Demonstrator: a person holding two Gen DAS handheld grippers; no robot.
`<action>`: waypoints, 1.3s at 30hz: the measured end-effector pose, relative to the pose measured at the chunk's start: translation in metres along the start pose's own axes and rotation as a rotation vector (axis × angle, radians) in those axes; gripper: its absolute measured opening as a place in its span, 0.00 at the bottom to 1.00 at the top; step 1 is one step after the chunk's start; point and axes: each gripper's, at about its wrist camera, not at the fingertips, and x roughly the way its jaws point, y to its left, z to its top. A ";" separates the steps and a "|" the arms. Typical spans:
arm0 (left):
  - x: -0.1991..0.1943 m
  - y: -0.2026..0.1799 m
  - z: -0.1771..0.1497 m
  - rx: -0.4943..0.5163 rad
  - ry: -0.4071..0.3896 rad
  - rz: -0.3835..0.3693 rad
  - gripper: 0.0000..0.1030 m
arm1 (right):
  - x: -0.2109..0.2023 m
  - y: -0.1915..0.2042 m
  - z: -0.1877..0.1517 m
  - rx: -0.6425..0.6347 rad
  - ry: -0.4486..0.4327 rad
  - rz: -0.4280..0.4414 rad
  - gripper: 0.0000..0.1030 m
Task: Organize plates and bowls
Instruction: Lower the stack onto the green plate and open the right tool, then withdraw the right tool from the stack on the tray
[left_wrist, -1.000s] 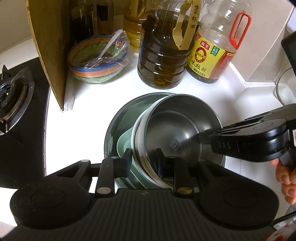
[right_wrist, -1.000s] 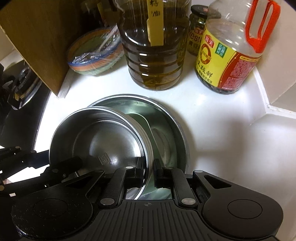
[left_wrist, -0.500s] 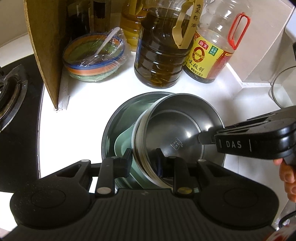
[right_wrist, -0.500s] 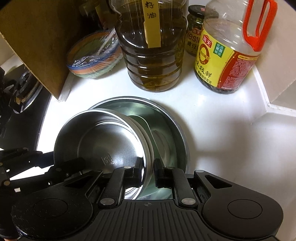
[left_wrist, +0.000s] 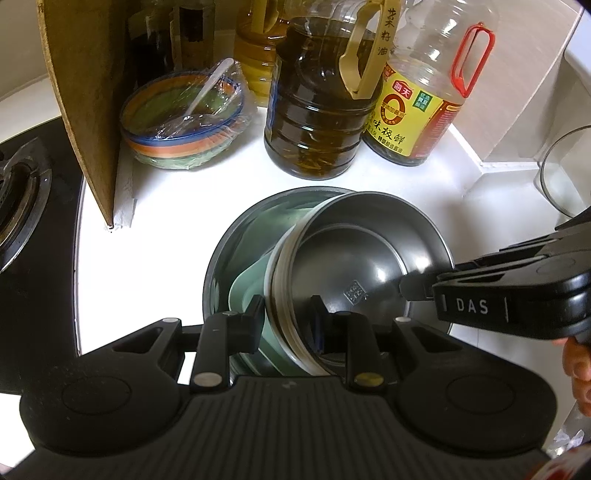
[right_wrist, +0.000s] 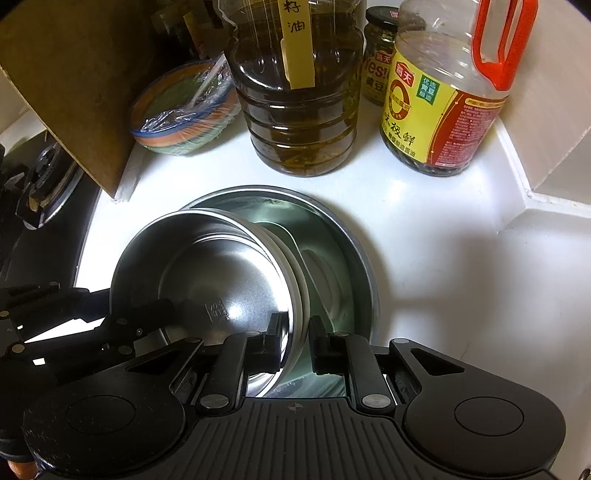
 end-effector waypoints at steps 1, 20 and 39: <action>0.000 0.000 0.000 0.002 0.000 -0.001 0.22 | 0.000 0.000 0.000 0.001 0.000 -0.001 0.15; 0.002 0.005 0.002 0.042 0.003 -0.056 0.28 | -0.004 -0.001 -0.011 0.108 -0.043 -0.019 0.16; -0.031 0.013 -0.003 0.101 -0.111 -0.091 0.45 | -0.040 -0.003 -0.046 0.228 -0.210 0.006 0.54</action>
